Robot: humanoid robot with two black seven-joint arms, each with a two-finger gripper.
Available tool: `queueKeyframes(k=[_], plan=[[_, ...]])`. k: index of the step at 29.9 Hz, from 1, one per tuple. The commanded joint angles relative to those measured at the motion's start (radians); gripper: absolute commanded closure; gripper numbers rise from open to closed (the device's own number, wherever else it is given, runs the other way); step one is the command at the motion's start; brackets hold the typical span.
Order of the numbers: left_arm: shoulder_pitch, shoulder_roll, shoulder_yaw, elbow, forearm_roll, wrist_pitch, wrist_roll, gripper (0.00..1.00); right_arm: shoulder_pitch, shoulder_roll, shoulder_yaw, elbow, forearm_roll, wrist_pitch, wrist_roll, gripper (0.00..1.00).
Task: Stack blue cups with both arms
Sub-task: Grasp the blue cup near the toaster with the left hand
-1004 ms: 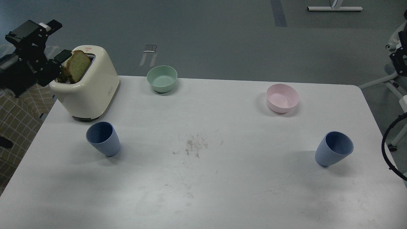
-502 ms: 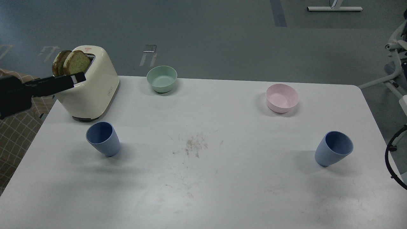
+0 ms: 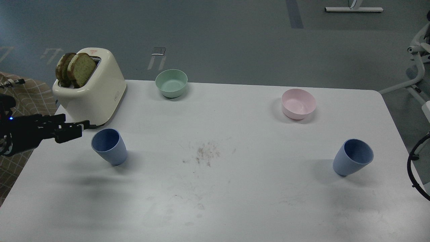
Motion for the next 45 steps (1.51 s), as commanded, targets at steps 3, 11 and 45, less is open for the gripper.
queueKeyframes(k=[3, 11, 45], plan=[[0.0, -0.062, 0.012, 0.02, 0.053, 0.004, 0.003, 0.23, -0.002, -0.004, 0.002, 0.0, 0.0, 0.0, 0.0, 0.0], [-0.004, -0.134, 0.014, 0.074, 0.057, 0.004, 0.0, 0.3, -0.003, -0.005, 0.003, -0.001, 0.002, 0.0, 0.0, 0.0], [-0.138, -0.134, 0.159, 0.077, 0.073, 0.004, 0.009, 1.0, -0.037, -0.008, 0.008, -0.012, 0.002, 0.0, 0.0, 0.0]])
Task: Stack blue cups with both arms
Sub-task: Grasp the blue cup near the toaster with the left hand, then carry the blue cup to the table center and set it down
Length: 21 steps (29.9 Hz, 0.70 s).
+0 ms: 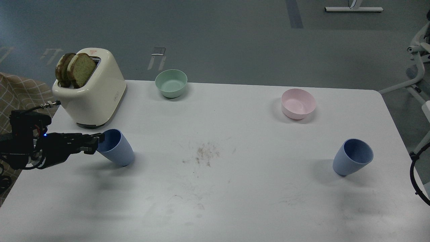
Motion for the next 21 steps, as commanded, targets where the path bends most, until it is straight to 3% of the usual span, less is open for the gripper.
queueKeyframes(k=[1, 9, 17, 21], plan=[[-0.035, 0.003, -0.001, -0.018, 0.019, 0.0, -0.001, 1.0, 0.0, 0.0, 0.0, 0.0, 0.0, 0.0, 0.0, 0.0], [-0.273, 0.033, 0.063, -0.167, 0.089, -0.098, 0.0, 1.0, -0.012, 0.0, 0.003, 0.003, 0.0, 0.0, 0.0, 0.0], [-0.713, -0.137, 0.503, -0.152, 0.16, -0.11, 0.009, 1.0, -0.048, 0.0, 0.04, 0.008, 0.0, 0.0, 0.0, 0.0], [-0.812, -0.243, 0.608, -0.095, 0.158, -0.11, 0.045, 1.0, -0.06, -0.005, 0.054, 0.008, 0.0, 0.0, 0.0, 0.0]])
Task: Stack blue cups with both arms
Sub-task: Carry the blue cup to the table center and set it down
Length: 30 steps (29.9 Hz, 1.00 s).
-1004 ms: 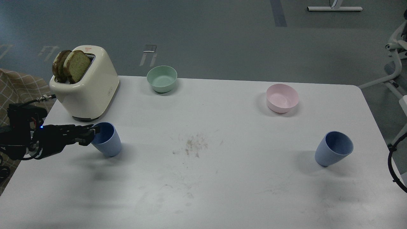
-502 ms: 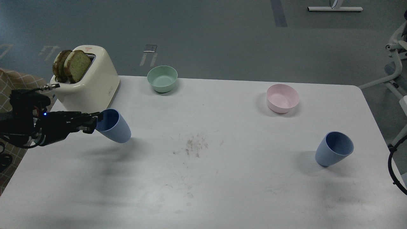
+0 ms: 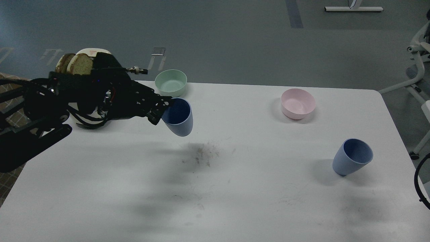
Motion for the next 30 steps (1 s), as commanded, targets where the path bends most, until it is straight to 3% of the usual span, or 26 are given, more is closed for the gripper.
queueKeyframes(k=[1, 14, 19, 30], plan=[[-0.097, -0.11, 0.107, 0.058, 0.001, 0.0, 0.032, 1.0, -0.014, -0.003, 0.014, 0.0, 0.0, 0.0, 0.0, 0.0], [-0.145, -0.322, 0.243, 0.174, 0.028, 0.0, 0.036, 1.0, -0.059, -0.003, 0.034, -0.003, 0.0, 0.0, 0.0, 0.0], [-0.143, -0.382, 0.26, 0.218, 0.028, 0.0, 0.073, 1.0, -0.065, -0.003, 0.041, -0.003, 0.0, 0.0, 0.0, 0.0], [-0.129, -0.401, 0.268, 0.25, 0.03, 0.0, 0.081, 1.0, -0.065, -0.003, 0.041, -0.003, 0.0, 0.0, 0.0, 0.0]])
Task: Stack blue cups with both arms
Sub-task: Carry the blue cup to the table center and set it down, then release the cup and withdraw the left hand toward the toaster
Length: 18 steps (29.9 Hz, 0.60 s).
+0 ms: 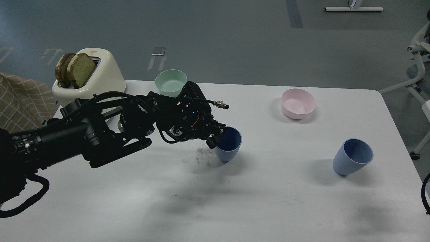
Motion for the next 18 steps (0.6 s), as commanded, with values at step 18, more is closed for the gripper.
queueKeyframes(k=[18], plan=[[0.001, 0.003, 0.004, 0.0, -0.005, 0.0, 0.003, 0.6, 0.0, 0.0, 0.0, -0.001, 0.0, 0.0, 0.0, 0.0]])
